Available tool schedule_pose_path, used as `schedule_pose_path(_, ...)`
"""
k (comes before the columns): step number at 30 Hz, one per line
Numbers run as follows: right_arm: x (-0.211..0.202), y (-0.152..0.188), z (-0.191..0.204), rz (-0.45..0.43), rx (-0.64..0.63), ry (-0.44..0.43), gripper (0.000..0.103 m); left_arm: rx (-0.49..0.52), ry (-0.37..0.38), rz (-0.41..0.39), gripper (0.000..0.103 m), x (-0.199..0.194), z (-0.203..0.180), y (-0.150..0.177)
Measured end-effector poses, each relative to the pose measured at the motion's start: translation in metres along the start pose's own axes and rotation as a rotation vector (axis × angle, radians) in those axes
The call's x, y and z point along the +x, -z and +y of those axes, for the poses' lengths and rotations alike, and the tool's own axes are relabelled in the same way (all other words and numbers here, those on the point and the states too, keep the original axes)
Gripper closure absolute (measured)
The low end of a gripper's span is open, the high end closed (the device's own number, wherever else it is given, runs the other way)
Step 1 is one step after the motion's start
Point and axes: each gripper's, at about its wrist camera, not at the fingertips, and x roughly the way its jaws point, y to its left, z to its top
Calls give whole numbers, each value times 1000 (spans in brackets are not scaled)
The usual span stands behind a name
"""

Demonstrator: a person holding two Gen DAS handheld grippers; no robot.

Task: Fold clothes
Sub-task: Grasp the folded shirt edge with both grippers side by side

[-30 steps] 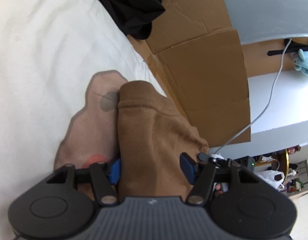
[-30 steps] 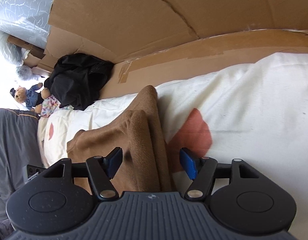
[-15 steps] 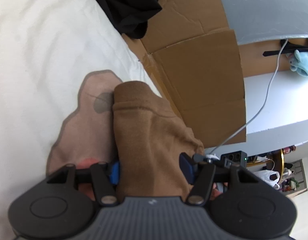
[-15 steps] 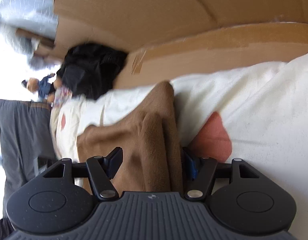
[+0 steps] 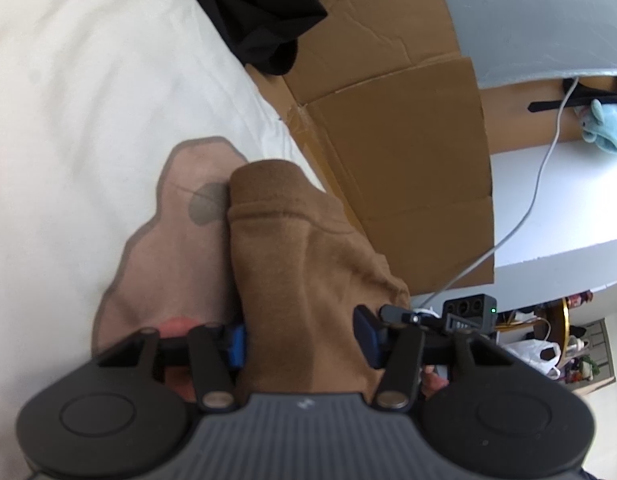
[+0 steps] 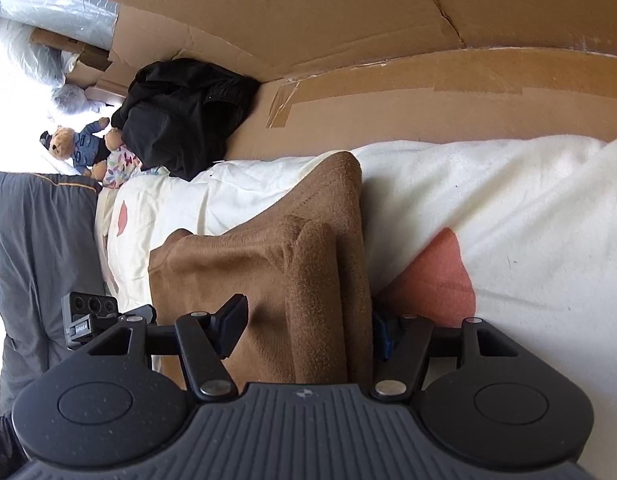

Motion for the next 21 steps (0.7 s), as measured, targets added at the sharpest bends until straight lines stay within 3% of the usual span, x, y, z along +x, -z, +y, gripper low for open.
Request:
schedule_pose_path(1,0,0,2,6,-15,24,55,3,-11,0,60,0,0,0)
schedule_pose_path(3,-1,0,1,9,-26,44,66,15,-36,3,79,0,1,1)
schedule_pose_path(9,-2,3,14,3,-83,90,82,107,-117,4,94,-1,-9,4)
schedule_pose_path(21,-37,16,48,-65,-181,100,86,197,-124,-18,96,-15,-47,9)
